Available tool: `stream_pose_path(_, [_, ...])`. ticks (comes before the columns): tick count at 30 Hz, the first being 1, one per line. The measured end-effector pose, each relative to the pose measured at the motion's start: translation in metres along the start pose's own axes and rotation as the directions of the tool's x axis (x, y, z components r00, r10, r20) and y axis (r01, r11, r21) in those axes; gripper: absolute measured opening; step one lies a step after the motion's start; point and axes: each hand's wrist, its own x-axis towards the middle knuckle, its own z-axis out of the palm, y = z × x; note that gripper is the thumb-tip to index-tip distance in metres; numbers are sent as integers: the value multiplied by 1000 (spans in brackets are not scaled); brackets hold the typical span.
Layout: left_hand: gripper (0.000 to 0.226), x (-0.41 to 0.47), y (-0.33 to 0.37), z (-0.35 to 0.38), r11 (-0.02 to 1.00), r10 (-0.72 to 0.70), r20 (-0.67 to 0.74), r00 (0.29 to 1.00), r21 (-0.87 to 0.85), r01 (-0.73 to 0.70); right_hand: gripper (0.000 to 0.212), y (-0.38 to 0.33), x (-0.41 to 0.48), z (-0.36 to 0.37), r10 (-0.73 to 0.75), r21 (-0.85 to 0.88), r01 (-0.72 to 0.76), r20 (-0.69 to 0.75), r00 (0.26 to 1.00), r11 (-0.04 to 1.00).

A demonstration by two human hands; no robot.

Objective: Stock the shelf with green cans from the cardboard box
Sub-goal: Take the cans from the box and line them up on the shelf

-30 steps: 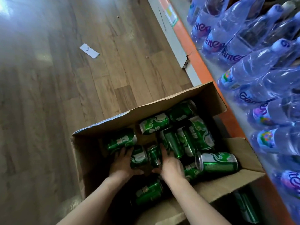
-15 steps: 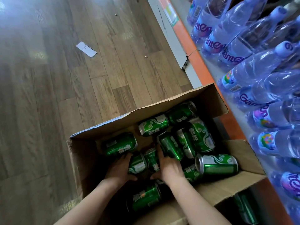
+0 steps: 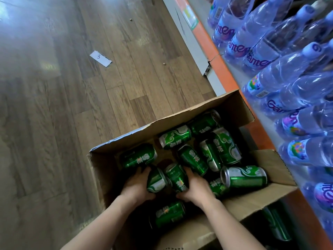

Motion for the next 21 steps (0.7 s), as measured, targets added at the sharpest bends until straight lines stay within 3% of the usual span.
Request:
stream_pose_path(13, [83, -136, 57, -96, 990, 138, 4, 990, 21, -138, 94, -35, -152, -106, 14, 58, -10, -76, 997, 998])
stream_pose_path(19, [86, -218, 101, -178, 971, 238, -48, 970, -10, -239, 94, -64, -241, -188, -16, 37, 21, -131, 991, 999])
stream_pose_path(21, [99, -246, 120, -213, 966, 260, -32, 965, -9, -260, 93, -74, -273, -219, -28, 35, 33, -153, 988, 999])
